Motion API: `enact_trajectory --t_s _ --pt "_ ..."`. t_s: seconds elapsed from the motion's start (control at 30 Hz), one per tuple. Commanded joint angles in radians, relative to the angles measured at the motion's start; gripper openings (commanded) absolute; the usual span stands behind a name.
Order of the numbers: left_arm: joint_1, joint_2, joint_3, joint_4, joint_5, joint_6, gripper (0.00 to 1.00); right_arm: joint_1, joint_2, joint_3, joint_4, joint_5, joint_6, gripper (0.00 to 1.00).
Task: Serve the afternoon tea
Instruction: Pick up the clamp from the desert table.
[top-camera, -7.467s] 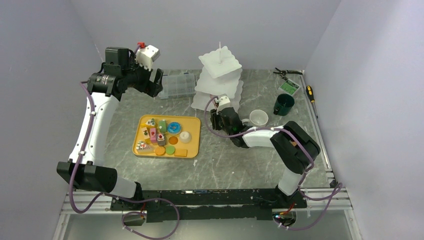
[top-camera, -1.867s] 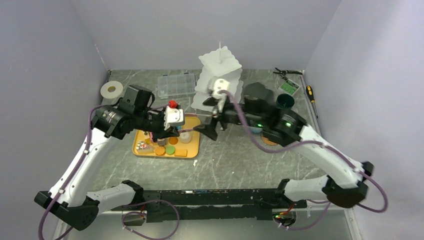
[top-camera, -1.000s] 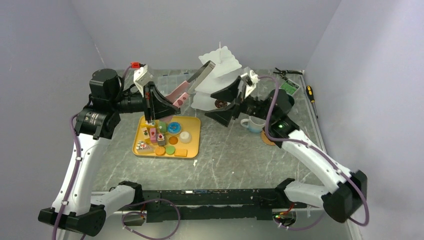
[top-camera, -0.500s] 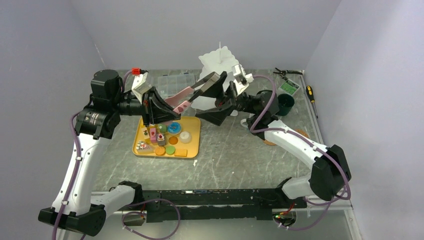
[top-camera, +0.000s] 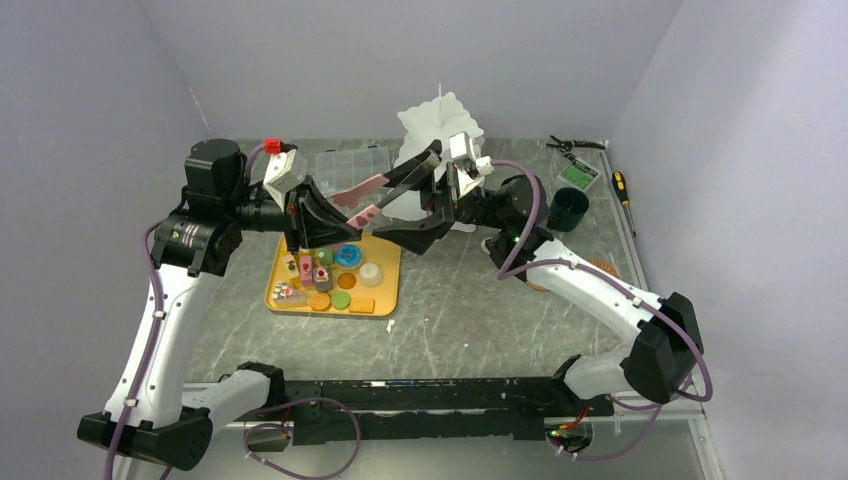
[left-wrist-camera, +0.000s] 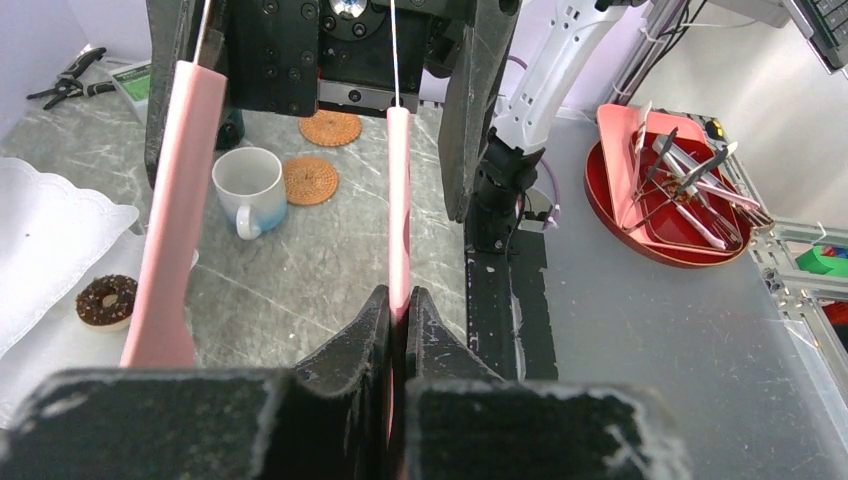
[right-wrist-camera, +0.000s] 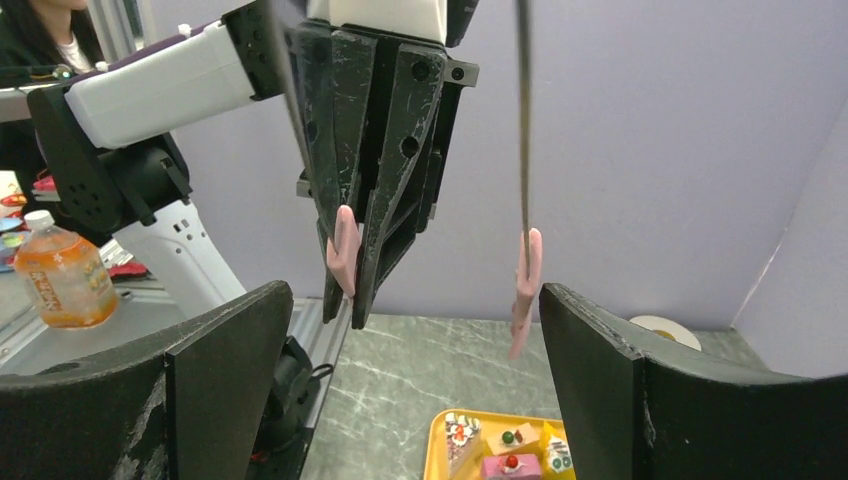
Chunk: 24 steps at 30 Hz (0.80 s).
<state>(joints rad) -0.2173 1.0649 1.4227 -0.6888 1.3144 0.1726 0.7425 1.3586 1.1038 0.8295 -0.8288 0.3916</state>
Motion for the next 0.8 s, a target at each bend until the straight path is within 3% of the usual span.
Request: enact_trajectory --t_s 0.0,0.37,0.77 --pt "0.001 -0.003 0.040 0.010 0.045 0.016 0.03 0.013 -0.025 0.041 0.008 0.060 -0.044 1.00" --pt "0.002 -0.017 0.015 0.087 -0.028 0.027 0.03 0.049 0.039 0.063 0.151 0.053 0.128 0.99" --pt "0.001 -0.047 -0.026 0.159 -0.095 0.045 0.03 0.069 0.060 0.087 0.147 0.157 0.123 0.88"
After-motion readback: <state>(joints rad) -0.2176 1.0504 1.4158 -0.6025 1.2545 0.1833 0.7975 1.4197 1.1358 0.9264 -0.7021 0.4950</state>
